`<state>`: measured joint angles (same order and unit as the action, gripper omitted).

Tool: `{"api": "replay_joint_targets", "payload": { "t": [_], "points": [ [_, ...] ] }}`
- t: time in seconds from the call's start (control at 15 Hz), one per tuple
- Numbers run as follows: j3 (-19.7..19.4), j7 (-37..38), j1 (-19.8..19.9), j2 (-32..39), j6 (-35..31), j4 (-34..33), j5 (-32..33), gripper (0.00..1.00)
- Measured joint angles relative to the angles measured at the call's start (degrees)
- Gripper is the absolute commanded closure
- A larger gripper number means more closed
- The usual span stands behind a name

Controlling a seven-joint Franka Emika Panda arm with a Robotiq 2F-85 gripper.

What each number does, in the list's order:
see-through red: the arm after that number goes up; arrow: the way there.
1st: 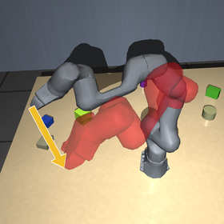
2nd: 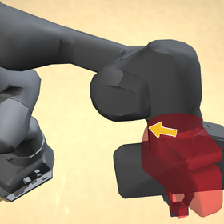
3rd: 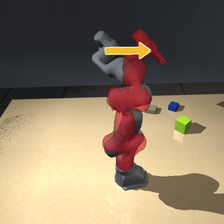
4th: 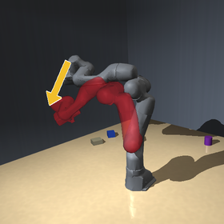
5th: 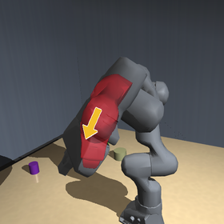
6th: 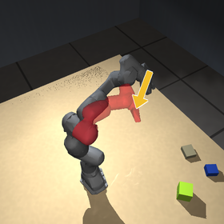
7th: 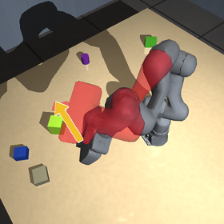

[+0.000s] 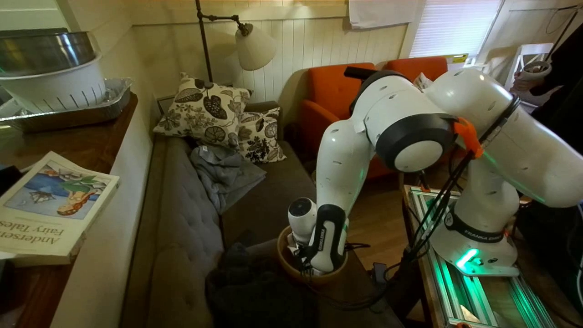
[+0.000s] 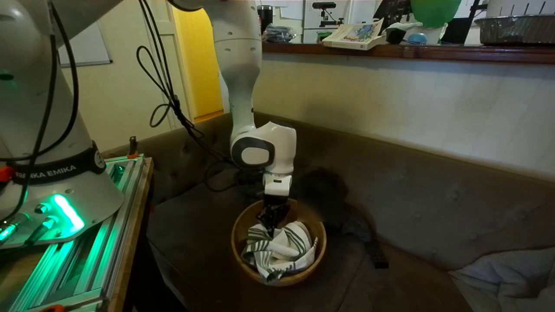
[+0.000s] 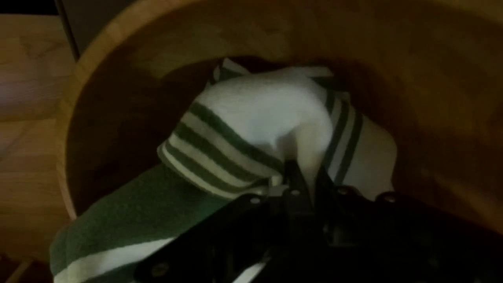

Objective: Put the white towel in the basket

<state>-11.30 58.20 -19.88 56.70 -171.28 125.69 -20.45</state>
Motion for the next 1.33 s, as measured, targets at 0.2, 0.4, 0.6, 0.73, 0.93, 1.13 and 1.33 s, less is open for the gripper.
{"api": "replay_joint_targets", "payload": {
  "t": [0.2,0.4,0.6,0.73,0.93,1.13,1.33],
  "points": [
    [-1.1,2.8,0.6,0.6,5.6,-2.6,0.0,0.4],
    [-2.0,3.8,1.5,-1.4,13.0,-3.6,0.3,0.18],
    [-1.0,1.6,4.0,-6.2,19.9,-3.1,1.8,0.01],
    [-0.5,-2.4,5.5,-10.3,22.2,-1.6,5.2,0.0],
    [-1.3,-8.4,6.2,-17.0,23.9,2.0,11.3,0.0],
    [-2.2,-14.0,6.3,-24.6,24.1,6.8,17.0,0.0],
    [-2.6,-19.4,6.8,-32.5,24.0,10.9,21.8,0.0]
  ]
}}
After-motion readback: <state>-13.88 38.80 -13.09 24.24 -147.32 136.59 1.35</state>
